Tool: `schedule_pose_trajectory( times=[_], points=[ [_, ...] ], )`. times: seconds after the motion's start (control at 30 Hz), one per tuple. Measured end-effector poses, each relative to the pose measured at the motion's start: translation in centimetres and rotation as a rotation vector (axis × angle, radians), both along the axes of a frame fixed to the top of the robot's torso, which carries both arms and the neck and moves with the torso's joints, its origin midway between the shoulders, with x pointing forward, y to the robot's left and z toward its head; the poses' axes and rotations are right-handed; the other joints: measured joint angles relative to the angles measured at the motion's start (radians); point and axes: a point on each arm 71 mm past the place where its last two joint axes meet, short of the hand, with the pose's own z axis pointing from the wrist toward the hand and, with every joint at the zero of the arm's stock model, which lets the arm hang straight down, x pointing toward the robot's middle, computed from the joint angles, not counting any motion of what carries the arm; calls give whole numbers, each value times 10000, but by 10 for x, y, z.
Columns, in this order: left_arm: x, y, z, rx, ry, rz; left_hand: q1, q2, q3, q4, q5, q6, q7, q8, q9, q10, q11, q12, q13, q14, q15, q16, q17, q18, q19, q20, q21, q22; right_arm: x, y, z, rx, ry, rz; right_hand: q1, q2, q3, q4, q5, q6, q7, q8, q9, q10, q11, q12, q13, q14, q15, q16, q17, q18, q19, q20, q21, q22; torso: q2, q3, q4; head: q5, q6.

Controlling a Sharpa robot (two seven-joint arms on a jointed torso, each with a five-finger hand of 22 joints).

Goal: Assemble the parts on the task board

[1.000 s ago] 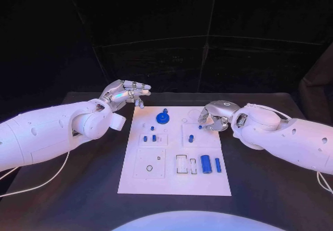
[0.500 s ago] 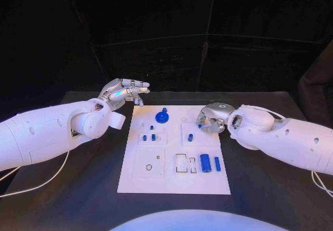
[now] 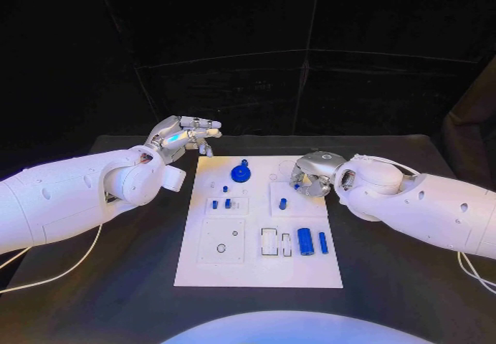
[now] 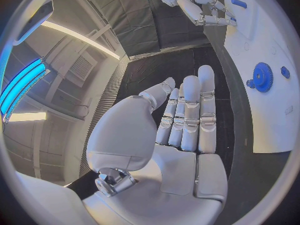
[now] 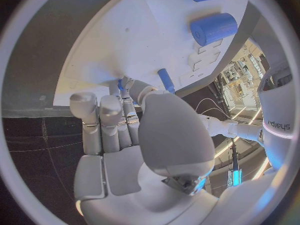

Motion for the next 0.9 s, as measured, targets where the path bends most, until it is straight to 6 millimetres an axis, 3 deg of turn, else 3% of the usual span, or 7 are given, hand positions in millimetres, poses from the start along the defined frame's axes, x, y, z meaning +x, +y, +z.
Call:
schedule_pose_trajectory(
  times=[0.07, 0.13, 0.3, 0.77, 0.8, 0.9],
  points=[
    [0, 0, 0, 4, 0, 12, 0, 0, 0, 0, 0, 0, 0, 0, 0, 0, 0, 0, 0, 0, 0, 0, -1, 0, 0, 0, 0, 0, 0, 1, 0, -27, -28, -11, -6, 6, 88, -61, -78, 134, -22, 5, 21, 130, -25, 0, -6, 14, -14, 139, 115, -11, 116, -23, 114, 173, 0, 0, 0, -1, -1],
    [1, 1, 0, 9, 0, 28, 0, 0, 0, 0, 0, 0, 0, 0, 0, 0, 0, 0, 0, 0, 0, 0, -1, 0, 0, 0, 0, 0, 0, 2, 0, -69, -72, -28, -59, 58, 181, -106, -157, 286, -68, 70, 42, 255, -74, 43, -6, 17, -17, 319, 287, -165, 237, -50, 264, 428, 0, 2, 0, 7, -7],
    [1, 1, 0, 14, 0, 42, 0, 0, 0, 0, 0, 0, 0, 0, 0, -72, -2, 48, -1, 0, 0, 0, -15, 0, 0, 0, 0, -10, 0, 3, 0, -151, -197, -71, -159, 156, 338, -204, -304, 476, -161, 126, 71, 479, -165, 95, 17, 51, -51, 465, 438, -162, 407, -90, 518, 865, 0, 2, 0, 9, -21],
    [3, 3, -1, 40, 3, 114, 1, 0, 0, -1, 0, -71, 70, 39, 1, -108, 34, 87, 6, -35, 36, 0, -71, -1, -34, 34, -40, -34, -9, -2, -2, -118, -530, -144, -159, 239, 542, -351, -334, 508, -130, 98, 69, 494, -181, 70, 14, 13, -88, 465, 293, -170, 489, -151, 704, 1164, -12, 2, 1, 47, -20],
    [3, 4, -1, 45, 4, 123, 1, 0, 0, 0, 0, -71, 70, 40, 0, -113, 40, 87, 7, -35, 36, 0, -76, -2, -34, 34, -40, -37, -10, -3, -1, -104, -536, -148, -161, 241, 554, -363, -390, 508, -130, 98, 70, 494, -180, 70, 15, 13, -88, 465, 281, -289, 522, -120, 711, 1197, -15, 2, 1, 51, -18],
    [3, 6, -1, 62, 11, 159, 1, 0, -41, 40, 0, -107, 107, 39, 1, -198, 52, 153, 6, -72, 72, 0, -114, -3, -34, 34, -109, -66, -14, -5, 1, -4, -573, -167, -188, 268, 570, -349, -392, 507, -130, 96, 73, 494, -180, 70, 16, 13, -88, 465, 266, -319, 521, -120, 742, 1252, -24, 2, 0, 65, -8]
  ],
)
